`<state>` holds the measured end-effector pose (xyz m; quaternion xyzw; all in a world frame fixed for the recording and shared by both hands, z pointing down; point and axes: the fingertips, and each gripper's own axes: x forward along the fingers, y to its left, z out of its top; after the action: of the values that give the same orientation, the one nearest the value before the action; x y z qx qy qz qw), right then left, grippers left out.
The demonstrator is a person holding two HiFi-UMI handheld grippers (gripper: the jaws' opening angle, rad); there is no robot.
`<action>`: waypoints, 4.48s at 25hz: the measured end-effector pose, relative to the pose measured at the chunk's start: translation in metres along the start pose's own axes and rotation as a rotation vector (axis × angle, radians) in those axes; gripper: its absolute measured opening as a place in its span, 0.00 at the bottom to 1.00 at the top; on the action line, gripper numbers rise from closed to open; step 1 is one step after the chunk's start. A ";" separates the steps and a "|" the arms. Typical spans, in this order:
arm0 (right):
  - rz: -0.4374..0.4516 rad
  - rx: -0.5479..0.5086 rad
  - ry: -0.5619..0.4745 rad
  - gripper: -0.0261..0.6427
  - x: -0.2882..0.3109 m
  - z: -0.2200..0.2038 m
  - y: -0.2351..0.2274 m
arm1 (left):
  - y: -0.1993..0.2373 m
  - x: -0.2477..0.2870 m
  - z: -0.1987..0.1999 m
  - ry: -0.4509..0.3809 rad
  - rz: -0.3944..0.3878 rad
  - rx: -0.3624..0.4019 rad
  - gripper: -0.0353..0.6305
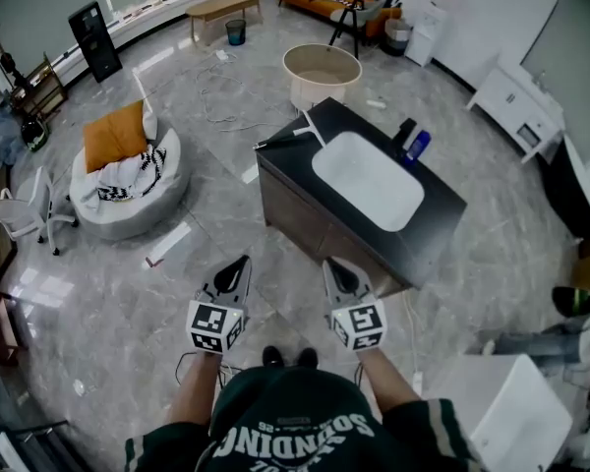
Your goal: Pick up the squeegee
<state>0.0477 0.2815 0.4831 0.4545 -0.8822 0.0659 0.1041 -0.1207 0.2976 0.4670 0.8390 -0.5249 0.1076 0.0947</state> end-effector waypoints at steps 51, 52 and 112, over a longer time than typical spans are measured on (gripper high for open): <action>-0.038 0.067 0.016 0.04 0.190 0.019 -0.108 | 0.098 0.204 0.024 0.058 -0.071 -0.019 0.06; -0.032 0.069 0.019 0.04 0.199 0.022 -0.116 | 0.101 0.215 0.028 0.060 -0.066 -0.021 0.06; -0.190 0.223 0.149 0.04 0.425 0.017 -0.285 | 0.211 0.531 0.026 0.309 -0.429 0.206 0.30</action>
<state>0.0380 -0.2222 0.5766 0.5384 -0.8124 0.1867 0.1239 -0.0825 -0.2574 0.6005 0.9097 -0.3012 0.2645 0.1084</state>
